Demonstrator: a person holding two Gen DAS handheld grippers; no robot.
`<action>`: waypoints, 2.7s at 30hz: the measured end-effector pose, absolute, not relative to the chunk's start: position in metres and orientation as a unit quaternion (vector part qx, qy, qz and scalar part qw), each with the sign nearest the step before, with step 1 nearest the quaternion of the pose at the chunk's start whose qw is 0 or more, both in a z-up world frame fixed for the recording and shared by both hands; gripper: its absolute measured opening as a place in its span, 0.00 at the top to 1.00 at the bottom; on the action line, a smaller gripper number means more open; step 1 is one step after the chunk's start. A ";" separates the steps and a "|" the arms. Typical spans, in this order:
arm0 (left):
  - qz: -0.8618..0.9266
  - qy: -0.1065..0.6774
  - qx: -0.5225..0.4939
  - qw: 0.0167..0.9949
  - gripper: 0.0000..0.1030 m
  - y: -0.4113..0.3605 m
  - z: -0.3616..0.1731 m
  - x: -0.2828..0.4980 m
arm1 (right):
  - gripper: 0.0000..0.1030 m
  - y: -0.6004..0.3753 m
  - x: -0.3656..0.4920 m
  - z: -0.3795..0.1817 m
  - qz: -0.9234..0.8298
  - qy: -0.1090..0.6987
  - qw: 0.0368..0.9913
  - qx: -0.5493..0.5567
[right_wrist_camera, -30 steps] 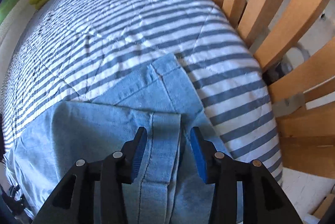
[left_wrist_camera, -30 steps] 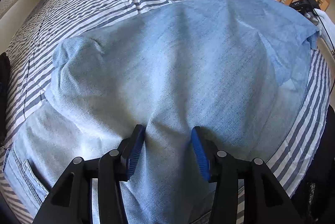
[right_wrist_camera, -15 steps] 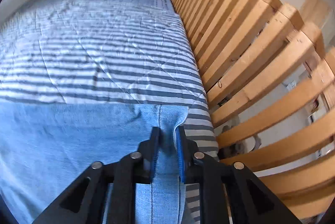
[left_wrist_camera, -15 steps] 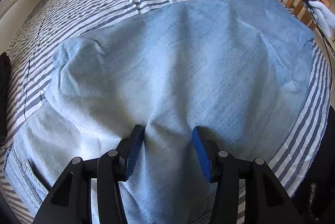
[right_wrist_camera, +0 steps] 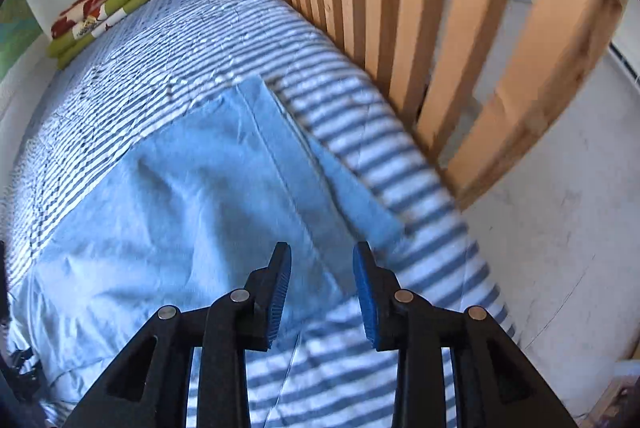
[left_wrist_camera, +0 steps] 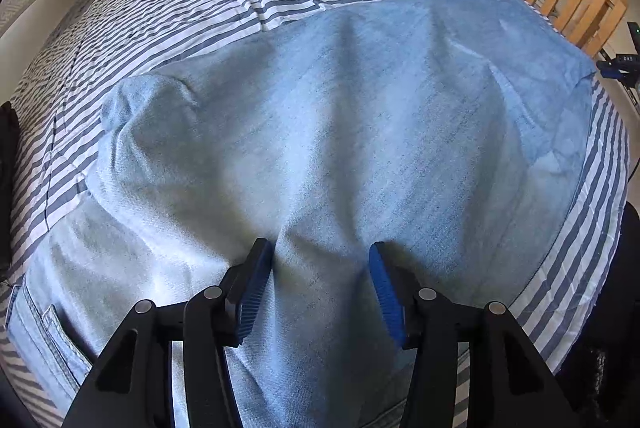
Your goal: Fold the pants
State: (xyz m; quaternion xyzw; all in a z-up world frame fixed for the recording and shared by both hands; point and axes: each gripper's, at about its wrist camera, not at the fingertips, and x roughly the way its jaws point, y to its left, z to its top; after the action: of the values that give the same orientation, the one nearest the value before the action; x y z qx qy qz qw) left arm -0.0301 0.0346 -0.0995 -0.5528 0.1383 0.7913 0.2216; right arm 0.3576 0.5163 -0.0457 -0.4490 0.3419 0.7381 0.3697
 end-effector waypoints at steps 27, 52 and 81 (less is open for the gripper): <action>0.762 0.302 -0.502 0.277 0.45 0.125 -0.072 0.041 | 0.64 0.509 0.362 -0.075 0.702 0.482 0.359 -0.381; 0.711 0.254 -0.550 0.356 0.74 0.130 -0.086 0.056 | 0.97 0.522 0.330 -0.042 0.710 0.282 0.470 -0.443; 0.822 0.062 -0.534 0.187 0.64 -0.067 -0.019 0.025 | 0.86 0.503 0.281 -0.066 0.716 0.184 0.435 -0.513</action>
State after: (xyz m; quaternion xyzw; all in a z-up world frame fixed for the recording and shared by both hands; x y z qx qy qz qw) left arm 0.0253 -0.0667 -0.0192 -0.5338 0.0620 0.8223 0.1870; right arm 0.2815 0.5029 -0.0665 -0.5135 0.1841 0.7162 0.4354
